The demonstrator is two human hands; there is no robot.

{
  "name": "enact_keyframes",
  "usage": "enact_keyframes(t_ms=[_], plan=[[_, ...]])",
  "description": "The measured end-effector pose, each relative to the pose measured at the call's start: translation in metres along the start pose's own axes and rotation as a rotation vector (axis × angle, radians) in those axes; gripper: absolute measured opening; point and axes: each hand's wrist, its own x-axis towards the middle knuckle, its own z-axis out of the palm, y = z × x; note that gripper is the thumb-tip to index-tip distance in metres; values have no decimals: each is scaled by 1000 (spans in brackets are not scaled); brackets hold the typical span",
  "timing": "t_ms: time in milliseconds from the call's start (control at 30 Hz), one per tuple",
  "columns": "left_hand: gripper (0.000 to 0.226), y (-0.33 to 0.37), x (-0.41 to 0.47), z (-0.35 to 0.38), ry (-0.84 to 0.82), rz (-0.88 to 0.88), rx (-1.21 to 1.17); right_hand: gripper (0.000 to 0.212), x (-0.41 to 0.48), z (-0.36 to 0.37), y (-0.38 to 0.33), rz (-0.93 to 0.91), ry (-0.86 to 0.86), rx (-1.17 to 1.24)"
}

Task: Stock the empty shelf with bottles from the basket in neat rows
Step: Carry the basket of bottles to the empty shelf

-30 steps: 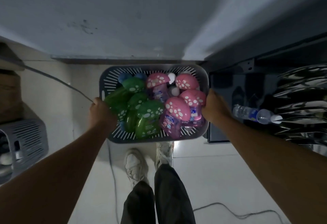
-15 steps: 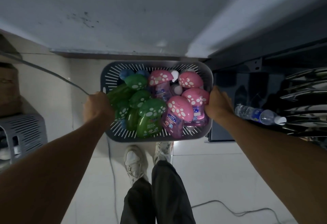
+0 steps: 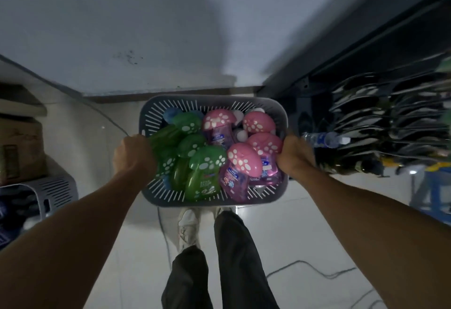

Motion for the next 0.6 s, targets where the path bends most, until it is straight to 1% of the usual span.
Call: enact_keyframes(t_ms=[100,233,300,400,500,600], plan=[[18,-8,-29,-29,5,80,62,31,-47,-19,11,25,50,30],[21,-13,-78,-71,39,229,166,23,-117,-41,32,53,110,56],[22,-14,-104,-93,68,299,206,23,-152,-49,45,80,139,82],[25,-8,-147,-121,119,353,245,27,-203,-59,68,127,159,152],[25,4,-190,-138,135,372,301,32,-247,-66,95,189,155,215],[23,17,-229,-142,117,436,327,26,-284,-67,129,225,152,268]])
